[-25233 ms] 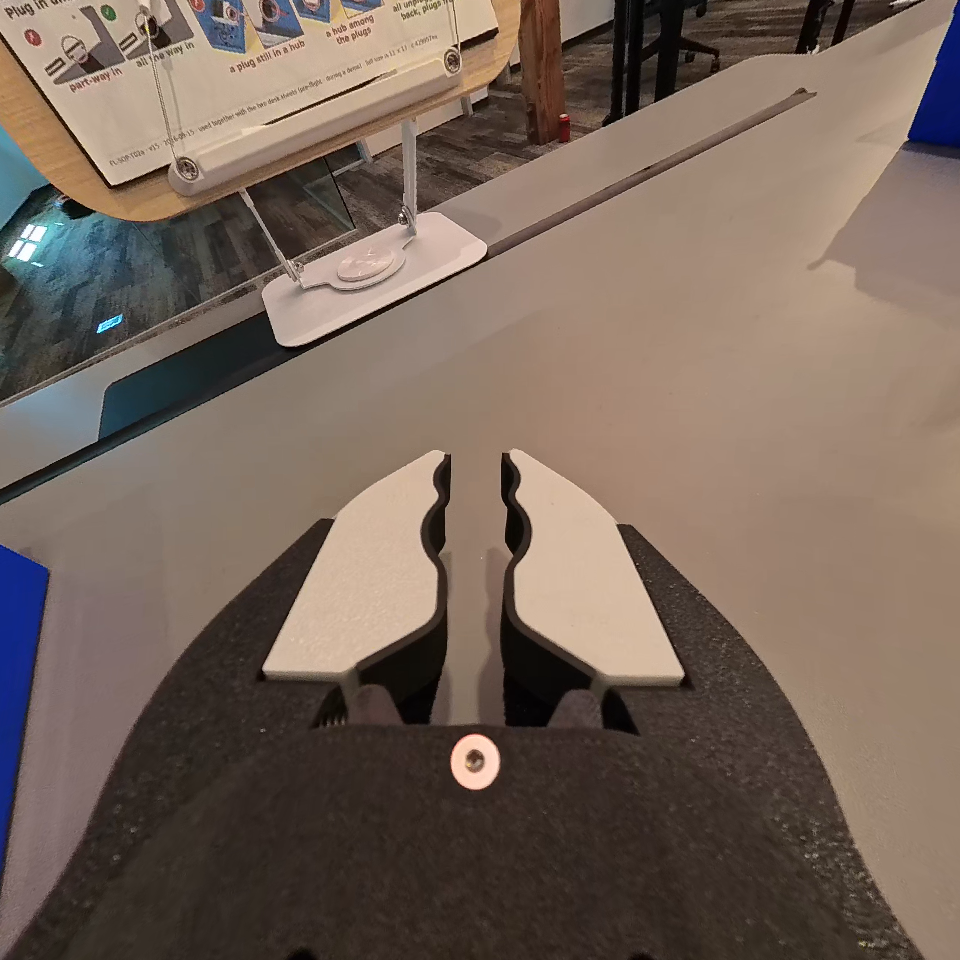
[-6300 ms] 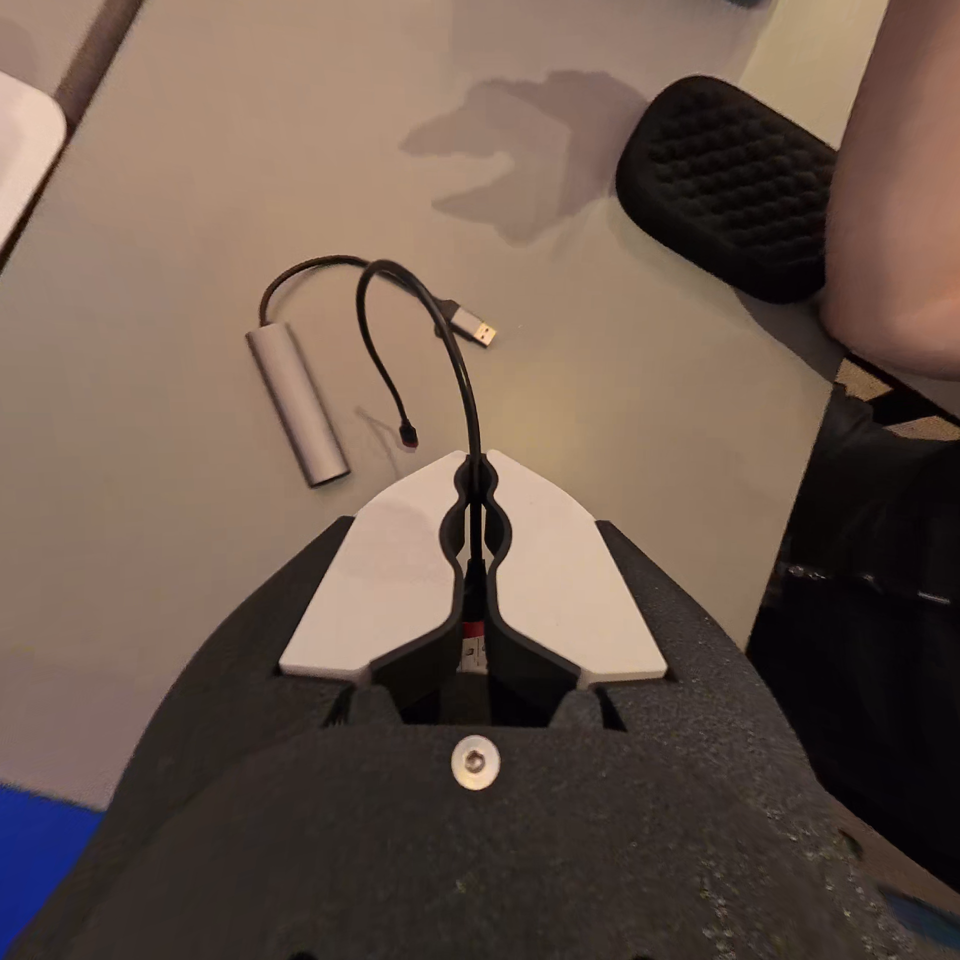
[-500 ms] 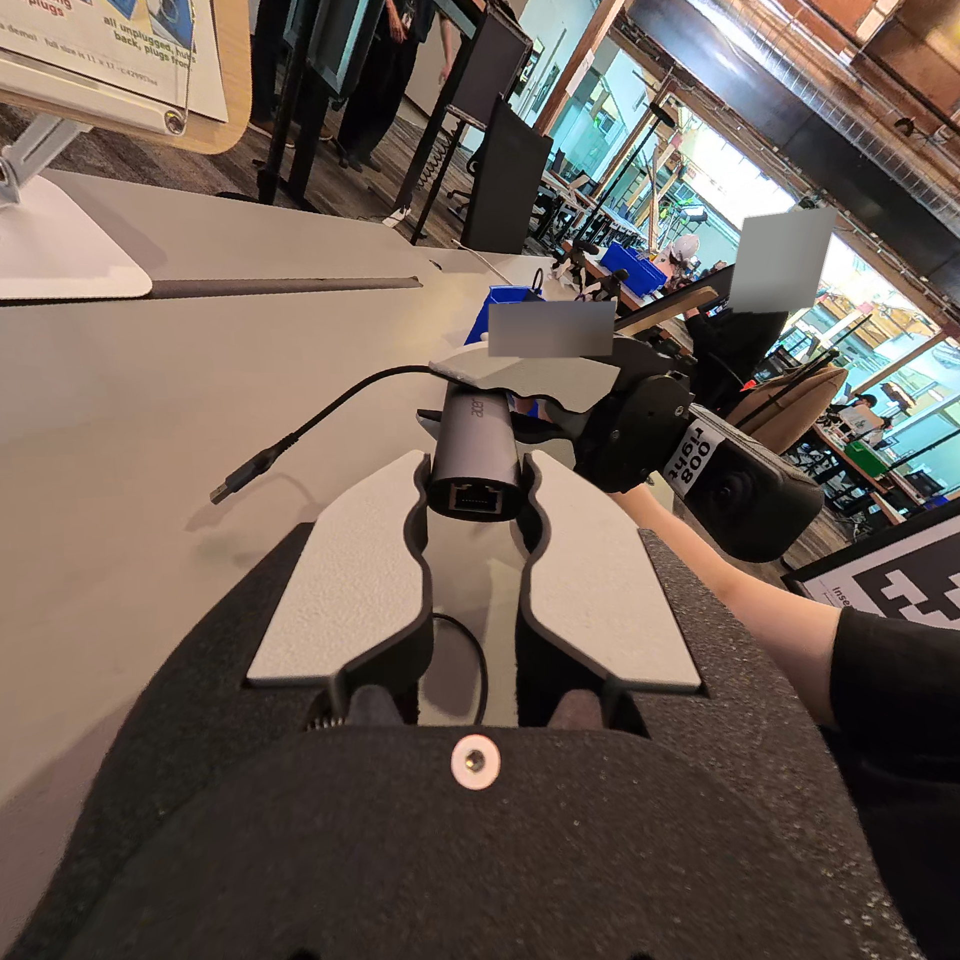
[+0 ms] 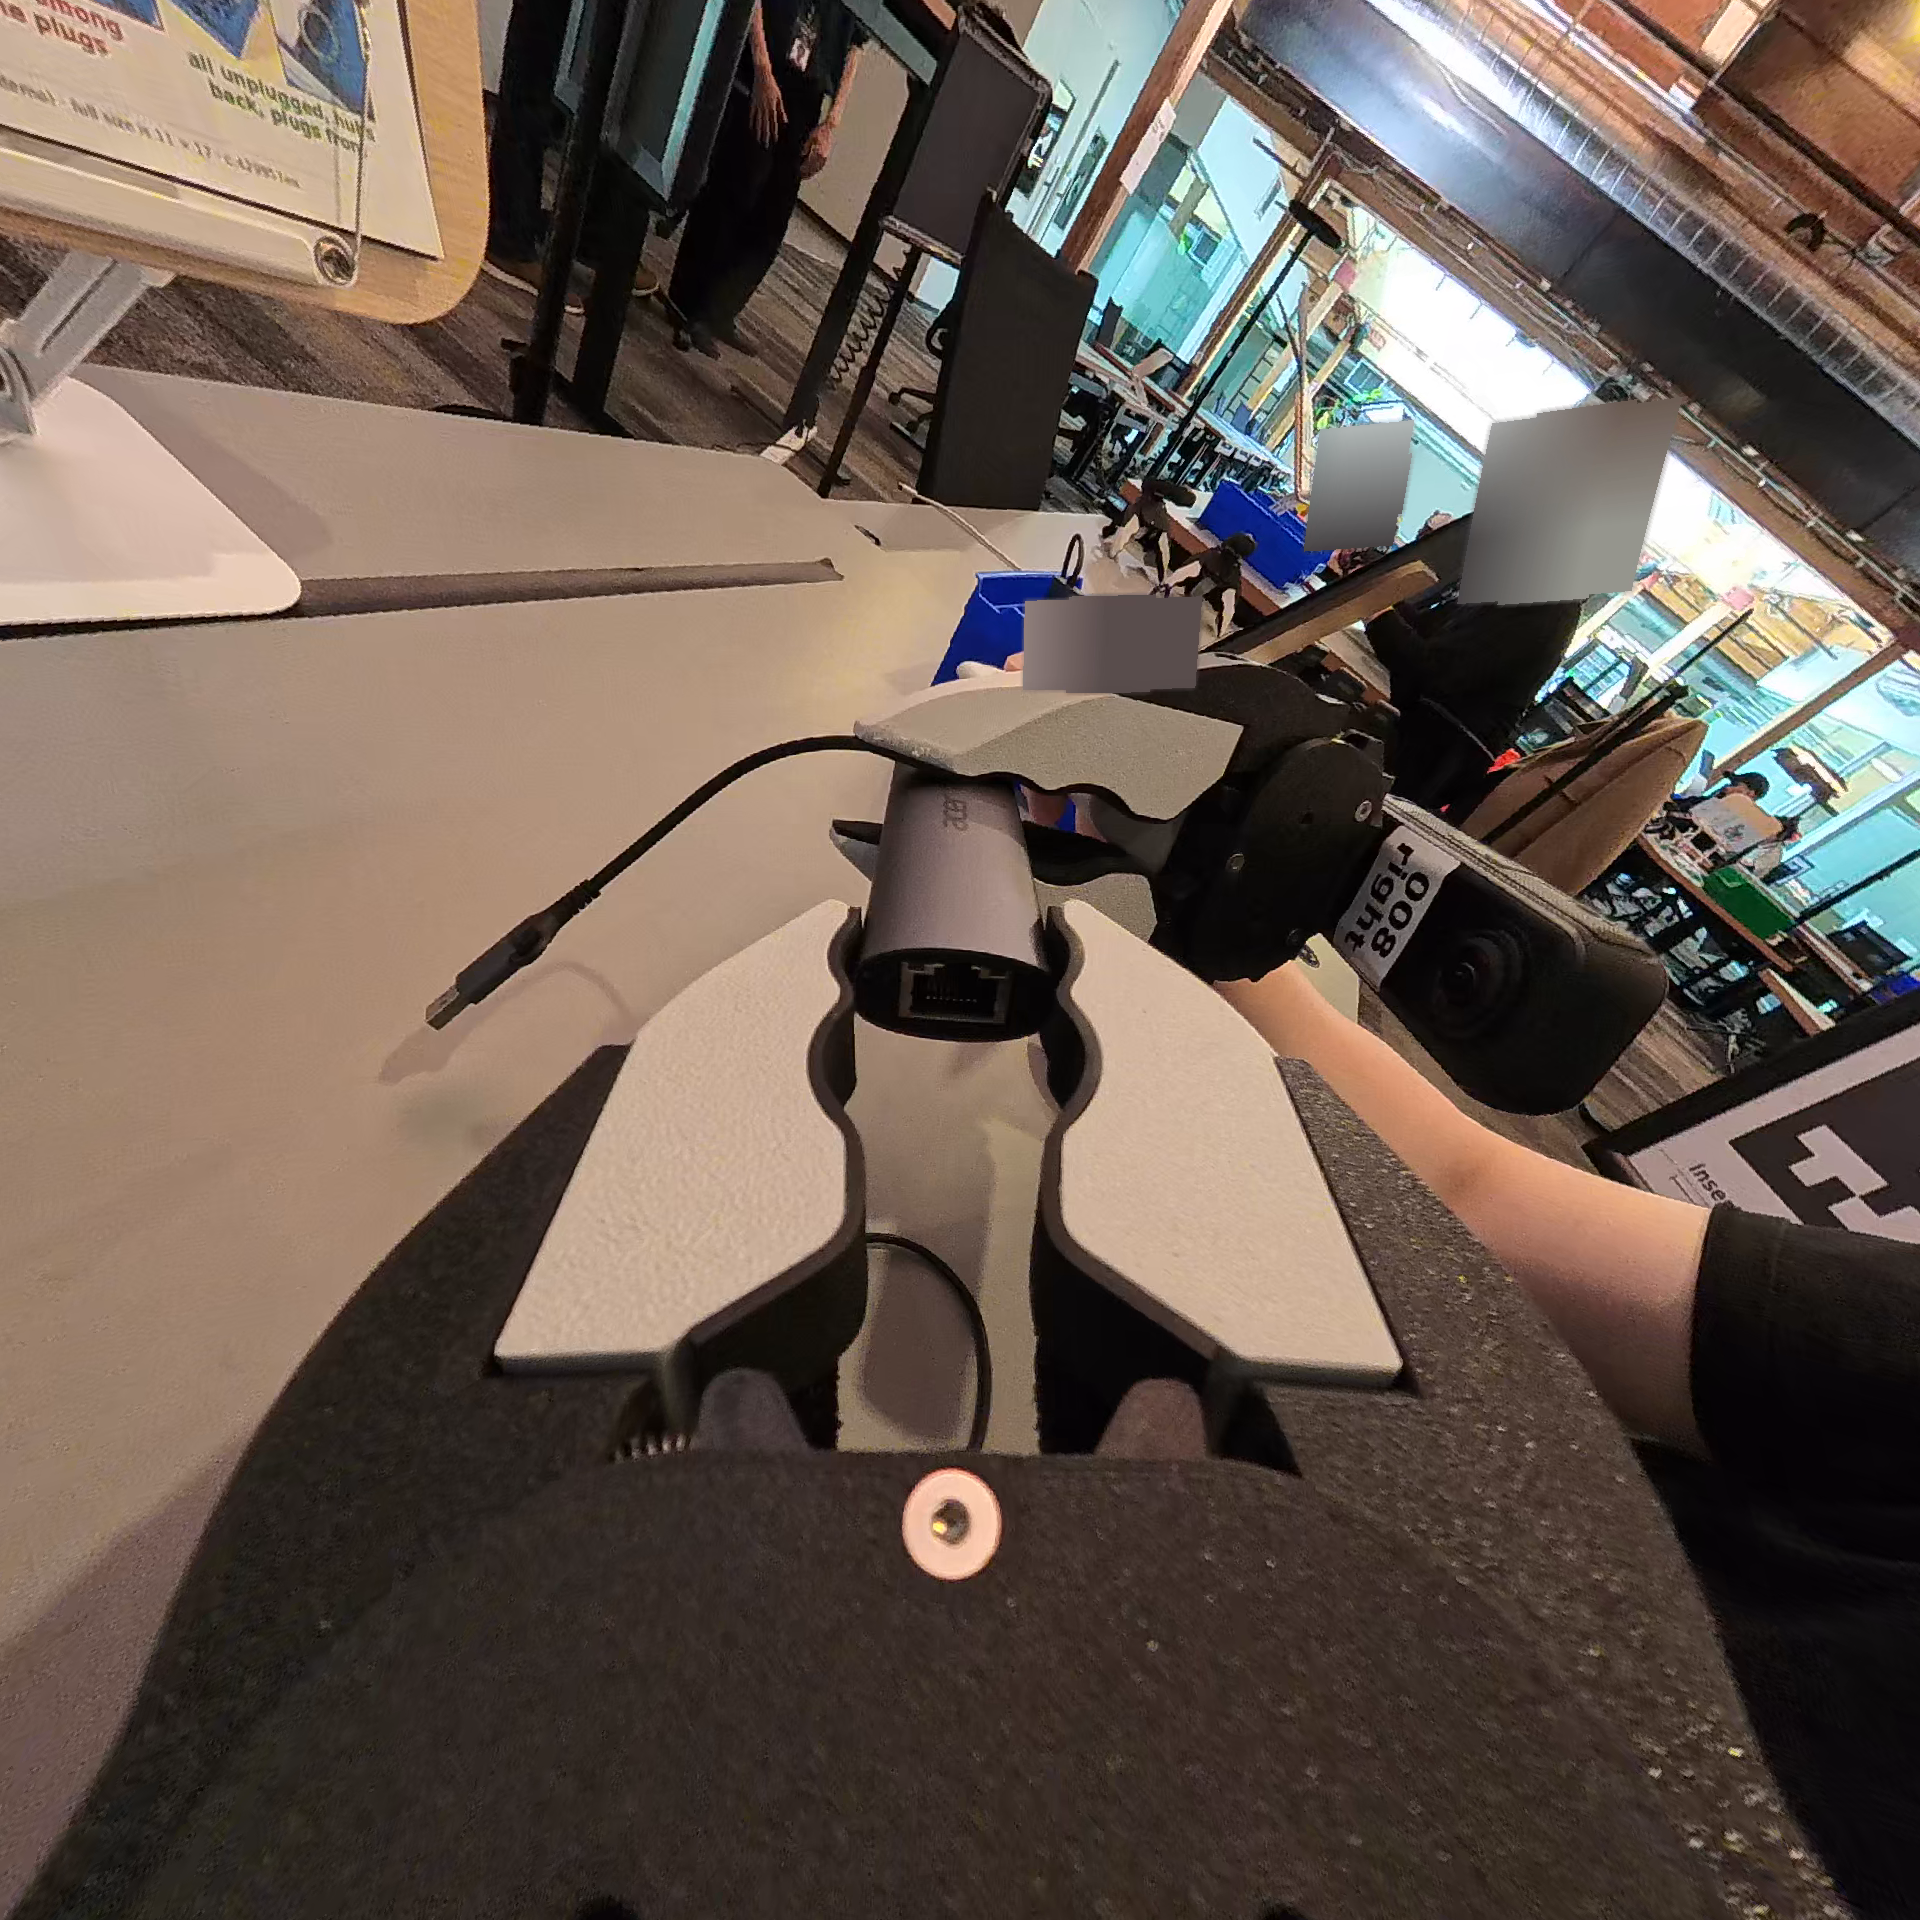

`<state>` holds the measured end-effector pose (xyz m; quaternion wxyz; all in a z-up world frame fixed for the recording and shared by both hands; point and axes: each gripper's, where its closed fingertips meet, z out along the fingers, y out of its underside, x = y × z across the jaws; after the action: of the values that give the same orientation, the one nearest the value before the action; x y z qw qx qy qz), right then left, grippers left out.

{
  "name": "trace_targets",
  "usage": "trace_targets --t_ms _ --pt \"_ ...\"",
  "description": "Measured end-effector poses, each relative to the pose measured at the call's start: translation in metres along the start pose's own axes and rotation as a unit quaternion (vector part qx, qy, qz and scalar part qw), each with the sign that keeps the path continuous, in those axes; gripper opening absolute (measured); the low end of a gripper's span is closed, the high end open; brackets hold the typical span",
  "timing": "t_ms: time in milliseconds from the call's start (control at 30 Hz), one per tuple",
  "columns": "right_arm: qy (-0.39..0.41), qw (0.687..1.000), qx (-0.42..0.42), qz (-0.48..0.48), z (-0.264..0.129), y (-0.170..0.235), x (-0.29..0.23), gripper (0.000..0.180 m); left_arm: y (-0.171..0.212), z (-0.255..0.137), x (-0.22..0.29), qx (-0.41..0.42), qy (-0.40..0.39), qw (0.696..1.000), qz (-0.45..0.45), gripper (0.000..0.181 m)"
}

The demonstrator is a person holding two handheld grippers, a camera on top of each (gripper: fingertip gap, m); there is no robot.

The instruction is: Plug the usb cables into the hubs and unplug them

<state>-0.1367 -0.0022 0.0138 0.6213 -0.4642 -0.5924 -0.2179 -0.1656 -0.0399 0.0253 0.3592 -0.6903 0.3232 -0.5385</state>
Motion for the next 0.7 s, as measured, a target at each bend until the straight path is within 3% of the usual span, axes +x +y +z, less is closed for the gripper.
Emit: trace_targets --t_ms 167,233,700 --pt "-0.010 1.000 -0.002 -0.011 0.0024 -0.0012 -0.0060 0.017 0.0001 0.0010 -0.0021 -0.002 0.003 1.000 -0.007 0.039" --pt "-0.010 1.000 -0.004 -0.012 0.0031 -0.0012 -0.0065 0.017 0.0018 0.0011 -0.0039 -0.008 -0.001 1.000 -0.001 0.033" --pt "-0.005 1.000 -0.009 -0.013 0.0022 0.0014 -0.0045 0.017 0.0040 0.0012 -0.0061 -0.016 -0.003 1.000 0.006 0.033"
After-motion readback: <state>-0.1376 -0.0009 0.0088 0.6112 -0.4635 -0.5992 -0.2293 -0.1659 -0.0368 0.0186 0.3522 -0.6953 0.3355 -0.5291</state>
